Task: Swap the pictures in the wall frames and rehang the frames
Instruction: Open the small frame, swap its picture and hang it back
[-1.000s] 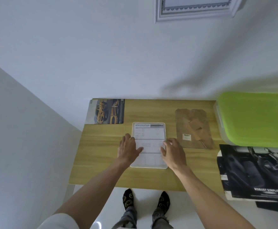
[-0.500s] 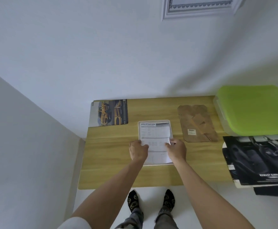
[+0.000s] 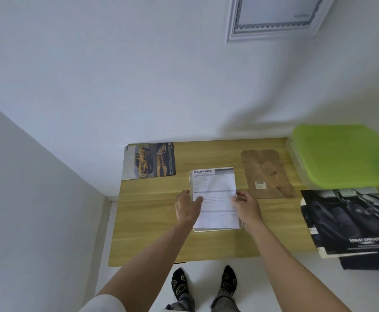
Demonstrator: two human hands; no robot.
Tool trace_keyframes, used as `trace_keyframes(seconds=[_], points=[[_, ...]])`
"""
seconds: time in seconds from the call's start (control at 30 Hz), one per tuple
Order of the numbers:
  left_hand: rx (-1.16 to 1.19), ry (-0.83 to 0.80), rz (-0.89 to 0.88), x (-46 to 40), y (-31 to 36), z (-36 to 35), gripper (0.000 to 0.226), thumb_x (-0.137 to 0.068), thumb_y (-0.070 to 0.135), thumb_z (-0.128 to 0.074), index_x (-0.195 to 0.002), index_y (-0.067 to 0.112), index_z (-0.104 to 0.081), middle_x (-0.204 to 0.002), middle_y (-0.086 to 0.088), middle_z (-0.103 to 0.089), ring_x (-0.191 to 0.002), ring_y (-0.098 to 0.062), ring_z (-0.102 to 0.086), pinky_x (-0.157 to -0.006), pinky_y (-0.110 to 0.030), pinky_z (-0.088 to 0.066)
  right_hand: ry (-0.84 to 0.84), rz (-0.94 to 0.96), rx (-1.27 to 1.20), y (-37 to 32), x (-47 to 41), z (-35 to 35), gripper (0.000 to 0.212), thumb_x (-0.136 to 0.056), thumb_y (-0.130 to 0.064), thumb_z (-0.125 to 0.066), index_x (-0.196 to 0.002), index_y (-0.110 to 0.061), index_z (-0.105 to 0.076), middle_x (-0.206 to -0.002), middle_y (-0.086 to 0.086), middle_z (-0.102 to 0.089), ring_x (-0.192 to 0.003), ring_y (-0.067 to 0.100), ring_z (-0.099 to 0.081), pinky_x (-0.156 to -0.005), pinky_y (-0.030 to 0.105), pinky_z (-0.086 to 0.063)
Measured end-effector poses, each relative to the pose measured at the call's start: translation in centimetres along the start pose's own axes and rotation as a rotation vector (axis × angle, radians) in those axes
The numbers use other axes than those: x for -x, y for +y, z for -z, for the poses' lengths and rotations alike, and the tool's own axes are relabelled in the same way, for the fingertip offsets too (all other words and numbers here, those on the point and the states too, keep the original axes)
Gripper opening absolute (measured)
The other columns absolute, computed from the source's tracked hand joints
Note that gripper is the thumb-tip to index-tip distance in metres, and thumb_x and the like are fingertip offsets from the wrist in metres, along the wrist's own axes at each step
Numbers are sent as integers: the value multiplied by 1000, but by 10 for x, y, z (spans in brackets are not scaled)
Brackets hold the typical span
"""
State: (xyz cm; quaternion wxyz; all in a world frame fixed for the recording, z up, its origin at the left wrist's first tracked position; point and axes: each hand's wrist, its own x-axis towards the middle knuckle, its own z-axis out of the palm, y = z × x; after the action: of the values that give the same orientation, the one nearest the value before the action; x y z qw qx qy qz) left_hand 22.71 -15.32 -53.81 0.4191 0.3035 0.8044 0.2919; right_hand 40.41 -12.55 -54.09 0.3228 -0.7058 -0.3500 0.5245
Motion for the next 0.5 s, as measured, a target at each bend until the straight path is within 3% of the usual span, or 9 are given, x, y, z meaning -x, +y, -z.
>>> trace_keyframes(seconds=[0.1,0.2,0.37,0.5], points=[[85,-44,-46,-2,2,3,41,-85,30,-70,-121,12,-63,-114,0,-64,-106,-21,-62,-86,-33,-52,-60,-57,-77,-3,-4,11,14,-94,-9,-64,-103,-20,-65,-112,10,-71,-100,29,-69,-89,51,-57],[195,-110,-59,-1,11,7,20,-84,17,-70,-103,12,-68,-96,2,-70,-92,-19,-67,-74,-29,-54,-87,-60,-91,-9,-4,22,16,-95,-10,-64,-107,-21,-64,-112,10,-71,-100,28,-70,-87,48,-58],[229,-273,-74,-5,22,-1,25,-72,5,-74,-95,14,-68,-91,-3,-74,-88,-21,-72,-83,-46,-59,-155,-49,-11,-20,2,51,38,-86,2,-68,-119,-16,-59,-110,9,-71,-97,25,-70,-70,34,-56],[214,-351,-80,3,31,-19,29,-74,-3,-75,-98,10,-65,-94,-8,-73,-90,-23,-71,-81,-45,-60,-176,-57,47,-21,-6,83,53,-76,11,-70,-122,-12,-58,-116,7,-68,-97,24,-69,-68,32,-54]])
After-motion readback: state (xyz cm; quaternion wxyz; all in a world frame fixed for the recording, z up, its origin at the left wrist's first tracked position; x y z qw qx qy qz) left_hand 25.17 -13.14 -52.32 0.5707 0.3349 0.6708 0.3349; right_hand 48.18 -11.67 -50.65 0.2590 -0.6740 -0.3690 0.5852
